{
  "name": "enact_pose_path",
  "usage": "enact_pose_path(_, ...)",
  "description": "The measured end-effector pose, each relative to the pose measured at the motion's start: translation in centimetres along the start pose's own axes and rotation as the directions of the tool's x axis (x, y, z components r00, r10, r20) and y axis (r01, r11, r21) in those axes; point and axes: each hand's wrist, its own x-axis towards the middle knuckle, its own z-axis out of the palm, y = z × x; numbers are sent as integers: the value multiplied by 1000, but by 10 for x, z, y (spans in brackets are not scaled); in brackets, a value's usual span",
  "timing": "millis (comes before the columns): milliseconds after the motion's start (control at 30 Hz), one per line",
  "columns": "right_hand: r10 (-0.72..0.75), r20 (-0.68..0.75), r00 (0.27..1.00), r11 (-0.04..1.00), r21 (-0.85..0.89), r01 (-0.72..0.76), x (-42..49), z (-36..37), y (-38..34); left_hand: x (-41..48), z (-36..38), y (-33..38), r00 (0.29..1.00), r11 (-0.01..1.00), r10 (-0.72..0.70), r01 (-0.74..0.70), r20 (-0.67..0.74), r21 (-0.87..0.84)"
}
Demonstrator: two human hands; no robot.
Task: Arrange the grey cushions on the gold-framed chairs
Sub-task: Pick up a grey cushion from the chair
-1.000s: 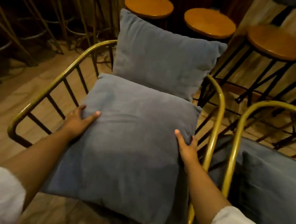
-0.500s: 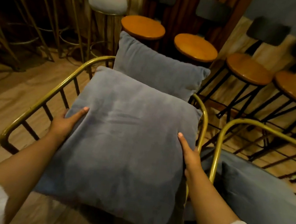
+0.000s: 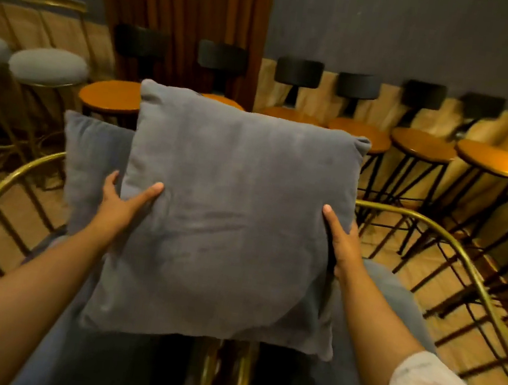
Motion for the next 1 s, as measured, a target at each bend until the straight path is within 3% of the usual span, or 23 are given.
enact_pose_path(200, -20, -87, 996, 1000, 10, 21, 81, -145, -34, -4, 177, 44, 972, 997, 76, -71, 224, -30)
enact_pose_path(367, 15, -108, 994, 999, -40, -19, 163, -235, -49, 11, 318, 50, 969, 996, 83, -73, 235, -53)
enact_pose_path(533, 65, -110, 992, 998, -1, -66, 239, -277, -51, 29, 420, 44, 979, 995, 96, -94, 179, -19)
enact_pose_path(767, 50, -140, 989, 998, 51, -43, 302, -311, -5, 51, 505, 17, 977, 994, -100, 106, 188, -19)
enact_pose_path(1000, 126, -157, 980, 992, 37, -122, 332, -324, 70, 75, 533, -35, 981, 989, -145, 139, 132, 54)
